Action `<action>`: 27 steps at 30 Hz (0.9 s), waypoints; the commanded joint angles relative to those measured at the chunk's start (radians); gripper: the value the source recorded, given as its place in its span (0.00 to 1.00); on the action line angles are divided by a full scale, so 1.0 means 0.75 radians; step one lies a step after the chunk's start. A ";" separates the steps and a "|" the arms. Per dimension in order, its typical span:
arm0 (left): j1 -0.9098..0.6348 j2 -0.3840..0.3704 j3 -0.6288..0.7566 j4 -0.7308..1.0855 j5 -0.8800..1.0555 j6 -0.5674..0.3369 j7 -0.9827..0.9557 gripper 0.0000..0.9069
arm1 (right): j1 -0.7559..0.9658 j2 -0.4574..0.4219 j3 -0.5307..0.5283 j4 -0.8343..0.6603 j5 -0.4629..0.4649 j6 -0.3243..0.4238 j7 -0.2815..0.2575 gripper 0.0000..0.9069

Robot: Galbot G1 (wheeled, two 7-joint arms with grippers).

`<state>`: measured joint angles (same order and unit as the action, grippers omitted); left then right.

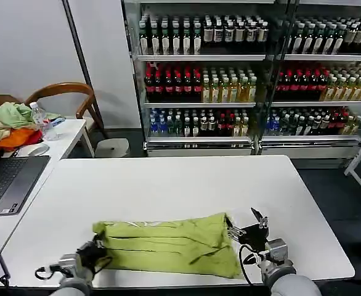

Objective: Fold and organize the clothes.

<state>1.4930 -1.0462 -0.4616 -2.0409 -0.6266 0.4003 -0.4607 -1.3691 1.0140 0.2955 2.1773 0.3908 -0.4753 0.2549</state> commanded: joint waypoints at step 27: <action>-0.057 -0.056 0.059 -0.253 0.136 0.122 0.158 0.04 | -0.029 0.016 0.075 0.039 -0.038 0.003 -0.004 1.00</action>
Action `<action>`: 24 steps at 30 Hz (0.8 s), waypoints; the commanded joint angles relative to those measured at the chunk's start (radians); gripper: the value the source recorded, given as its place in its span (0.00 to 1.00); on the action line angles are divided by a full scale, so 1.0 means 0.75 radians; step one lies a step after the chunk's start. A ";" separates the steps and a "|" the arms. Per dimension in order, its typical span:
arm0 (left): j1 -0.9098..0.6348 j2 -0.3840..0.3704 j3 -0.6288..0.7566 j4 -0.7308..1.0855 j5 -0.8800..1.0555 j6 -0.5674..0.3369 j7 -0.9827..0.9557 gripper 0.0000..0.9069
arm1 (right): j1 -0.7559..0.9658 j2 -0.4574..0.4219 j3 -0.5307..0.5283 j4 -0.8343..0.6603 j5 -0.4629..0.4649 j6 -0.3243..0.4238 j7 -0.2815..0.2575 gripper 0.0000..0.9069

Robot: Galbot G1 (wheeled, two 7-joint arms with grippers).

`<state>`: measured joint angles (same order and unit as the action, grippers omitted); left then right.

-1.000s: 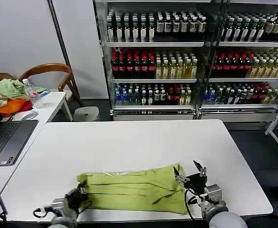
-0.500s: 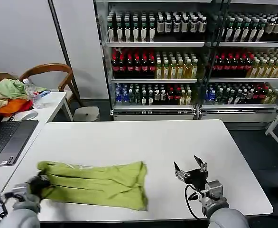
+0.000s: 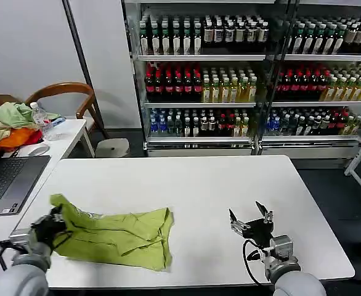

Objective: Fold and organize the clothes.

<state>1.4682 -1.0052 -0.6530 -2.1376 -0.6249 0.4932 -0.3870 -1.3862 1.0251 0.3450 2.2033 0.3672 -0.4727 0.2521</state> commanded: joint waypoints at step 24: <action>-0.120 -0.217 0.605 0.038 0.242 -0.075 0.125 0.06 | -0.004 0.005 0.032 -0.013 -0.017 -0.002 0.000 1.00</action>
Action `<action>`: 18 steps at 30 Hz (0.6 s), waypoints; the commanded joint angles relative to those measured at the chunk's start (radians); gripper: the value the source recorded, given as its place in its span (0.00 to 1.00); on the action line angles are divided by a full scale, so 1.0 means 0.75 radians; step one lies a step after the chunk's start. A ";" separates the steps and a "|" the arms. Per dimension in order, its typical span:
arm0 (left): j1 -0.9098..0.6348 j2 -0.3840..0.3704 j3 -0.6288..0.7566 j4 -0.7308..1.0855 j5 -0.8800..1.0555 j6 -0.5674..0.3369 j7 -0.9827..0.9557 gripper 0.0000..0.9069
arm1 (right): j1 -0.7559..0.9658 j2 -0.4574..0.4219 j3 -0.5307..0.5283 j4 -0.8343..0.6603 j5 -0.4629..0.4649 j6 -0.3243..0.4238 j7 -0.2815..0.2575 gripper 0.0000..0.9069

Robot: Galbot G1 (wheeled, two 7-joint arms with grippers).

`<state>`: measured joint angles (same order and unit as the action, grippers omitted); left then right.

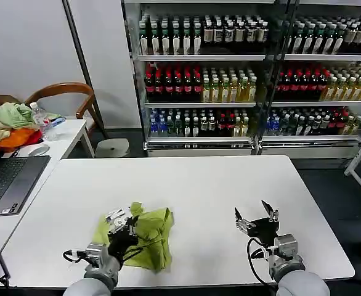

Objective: Fold and organize the clothes.

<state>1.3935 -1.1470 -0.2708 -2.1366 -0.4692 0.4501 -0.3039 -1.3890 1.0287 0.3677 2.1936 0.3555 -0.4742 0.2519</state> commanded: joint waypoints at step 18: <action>-0.095 -0.079 0.145 0.188 0.067 -0.073 0.015 1.00 | 0.000 -0.003 -0.005 0.007 -0.003 -0.001 -0.001 1.00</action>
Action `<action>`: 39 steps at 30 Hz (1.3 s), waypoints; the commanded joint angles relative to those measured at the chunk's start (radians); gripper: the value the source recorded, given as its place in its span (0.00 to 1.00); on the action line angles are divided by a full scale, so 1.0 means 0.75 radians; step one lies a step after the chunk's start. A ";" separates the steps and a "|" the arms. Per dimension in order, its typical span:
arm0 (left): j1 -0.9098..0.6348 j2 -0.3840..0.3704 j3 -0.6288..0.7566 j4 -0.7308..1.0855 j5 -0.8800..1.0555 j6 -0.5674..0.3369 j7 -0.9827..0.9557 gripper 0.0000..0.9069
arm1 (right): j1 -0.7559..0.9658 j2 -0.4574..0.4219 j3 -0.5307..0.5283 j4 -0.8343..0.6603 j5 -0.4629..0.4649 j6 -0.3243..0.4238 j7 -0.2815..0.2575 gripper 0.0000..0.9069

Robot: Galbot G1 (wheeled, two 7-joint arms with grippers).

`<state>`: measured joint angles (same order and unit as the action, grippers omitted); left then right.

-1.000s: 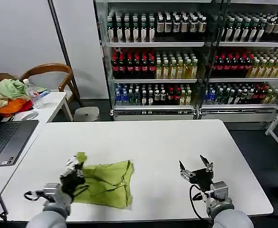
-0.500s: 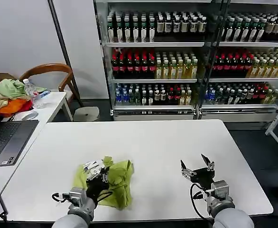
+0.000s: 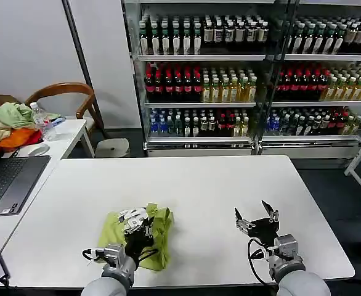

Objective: Fold and organize the clothes.

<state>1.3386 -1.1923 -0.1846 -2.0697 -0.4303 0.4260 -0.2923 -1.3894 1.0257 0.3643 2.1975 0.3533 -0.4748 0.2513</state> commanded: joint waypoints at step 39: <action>0.222 0.051 -0.468 0.113 -0.220 -0.103 0.116 1.00 | -0.016 0.002 0.036 0.024 -0.006 0.022 -0.015 1.00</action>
<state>1.4833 -1.1500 -0.5107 -2.0198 -0.5603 0.3431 -0.2212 -1.3966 1.0270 0.3860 2.2163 0.3485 -0.4589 0.2400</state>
